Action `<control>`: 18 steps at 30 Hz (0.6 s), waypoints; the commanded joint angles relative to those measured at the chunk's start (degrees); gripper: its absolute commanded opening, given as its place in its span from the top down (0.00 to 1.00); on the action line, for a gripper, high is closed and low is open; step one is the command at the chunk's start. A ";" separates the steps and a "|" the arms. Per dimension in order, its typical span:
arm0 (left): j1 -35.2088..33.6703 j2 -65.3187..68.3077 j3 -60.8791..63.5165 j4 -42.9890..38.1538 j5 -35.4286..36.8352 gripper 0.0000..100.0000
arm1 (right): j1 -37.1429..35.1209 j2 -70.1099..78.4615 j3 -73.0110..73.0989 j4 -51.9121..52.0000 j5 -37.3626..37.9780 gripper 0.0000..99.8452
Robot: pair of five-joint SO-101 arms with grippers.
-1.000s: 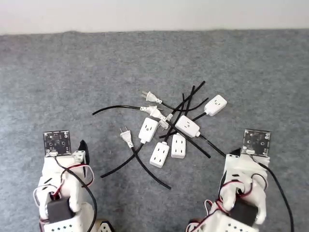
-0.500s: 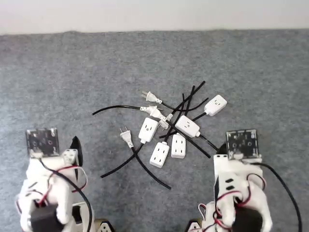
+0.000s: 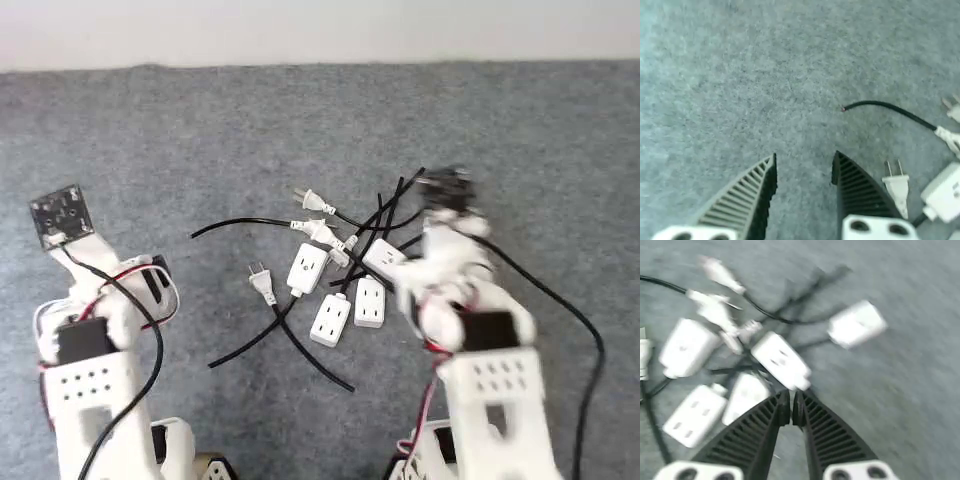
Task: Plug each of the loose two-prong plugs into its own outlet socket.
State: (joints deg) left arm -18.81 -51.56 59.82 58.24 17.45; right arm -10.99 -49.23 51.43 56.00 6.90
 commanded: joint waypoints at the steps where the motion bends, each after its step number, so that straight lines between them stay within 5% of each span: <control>1: -0.62 1.93 5.85 -14.24 2.02 0.83 | -6.11 7.25 -3.52 -8.48 -0.79 0.95; 8: -4.31 2.11 9.45 -20.40 2.02 0.83 | -17.54 16.84 -3.78 -13.67 -0.79 0.95; 12: -4.31 2.11 9.36 -20.66 2.20 0.76 | -23.96 22.46 -5.19 -13.49 -1.14 0.85; 18: -5.80 2.29 10.59 -22.95 7.30 0.69 | -26.51 32.66 -11.52 -18.59 -11.43 0.84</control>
State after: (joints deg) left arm -23.30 -49.54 70.73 37.49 21.76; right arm -37.01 -19.87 45.89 40.53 0.31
